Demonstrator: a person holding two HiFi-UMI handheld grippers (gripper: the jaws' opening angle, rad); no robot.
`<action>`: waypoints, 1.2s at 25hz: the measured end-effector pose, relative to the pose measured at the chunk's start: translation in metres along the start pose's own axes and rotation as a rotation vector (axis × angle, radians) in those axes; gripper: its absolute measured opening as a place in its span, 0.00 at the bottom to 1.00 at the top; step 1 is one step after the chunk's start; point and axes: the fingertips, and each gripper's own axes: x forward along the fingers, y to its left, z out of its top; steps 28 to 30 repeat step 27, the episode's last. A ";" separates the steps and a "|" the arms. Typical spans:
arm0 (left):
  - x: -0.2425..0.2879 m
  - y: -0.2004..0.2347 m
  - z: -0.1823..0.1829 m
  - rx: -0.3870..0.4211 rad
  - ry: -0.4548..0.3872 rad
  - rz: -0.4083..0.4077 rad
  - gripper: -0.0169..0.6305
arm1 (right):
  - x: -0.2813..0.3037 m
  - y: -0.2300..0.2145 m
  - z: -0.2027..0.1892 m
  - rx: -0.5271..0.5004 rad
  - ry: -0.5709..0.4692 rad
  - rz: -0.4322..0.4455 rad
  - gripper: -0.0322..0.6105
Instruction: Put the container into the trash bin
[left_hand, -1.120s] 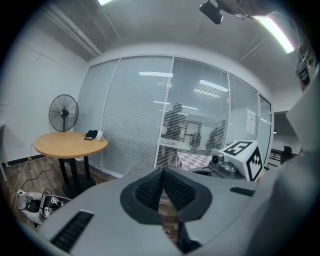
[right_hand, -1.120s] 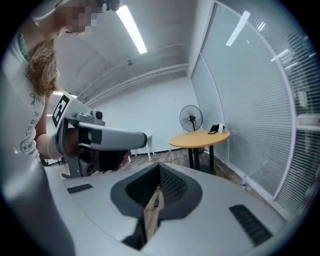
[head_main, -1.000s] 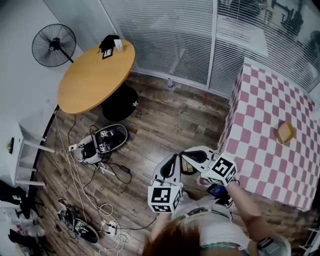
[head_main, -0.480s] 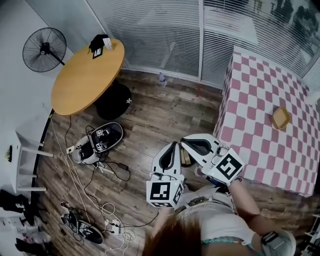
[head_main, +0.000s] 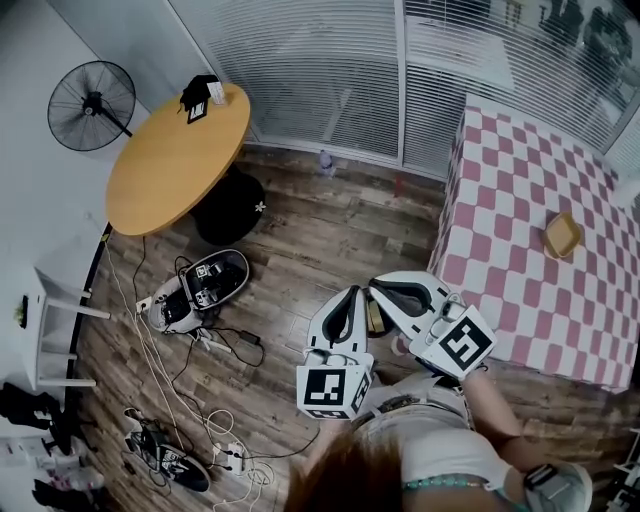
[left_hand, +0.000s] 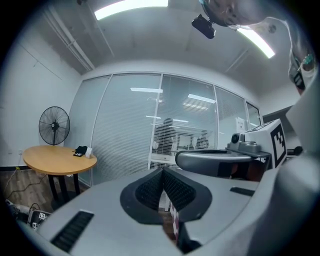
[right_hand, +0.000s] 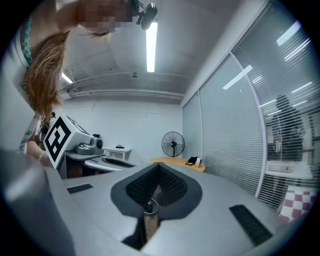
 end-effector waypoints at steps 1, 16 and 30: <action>-0.001 -0.001 0.001 0.006 -0.002 -0.001 0.04 | 0.000 0.000 0.000 0.002 0.003 -0.002 0.04; 0.002 -0.011 0.004 0.030 -0.003 -0.027 0.04 | -0.004 -0.002 -0.007 -0.028 0.033 -0.002 0.04; 0.003 -0.012 0.001 0.043 0.007 -0.030 0.04 | -0.006 -0.003 -0.008 -0.025 0.037 -0.012 0.04</action>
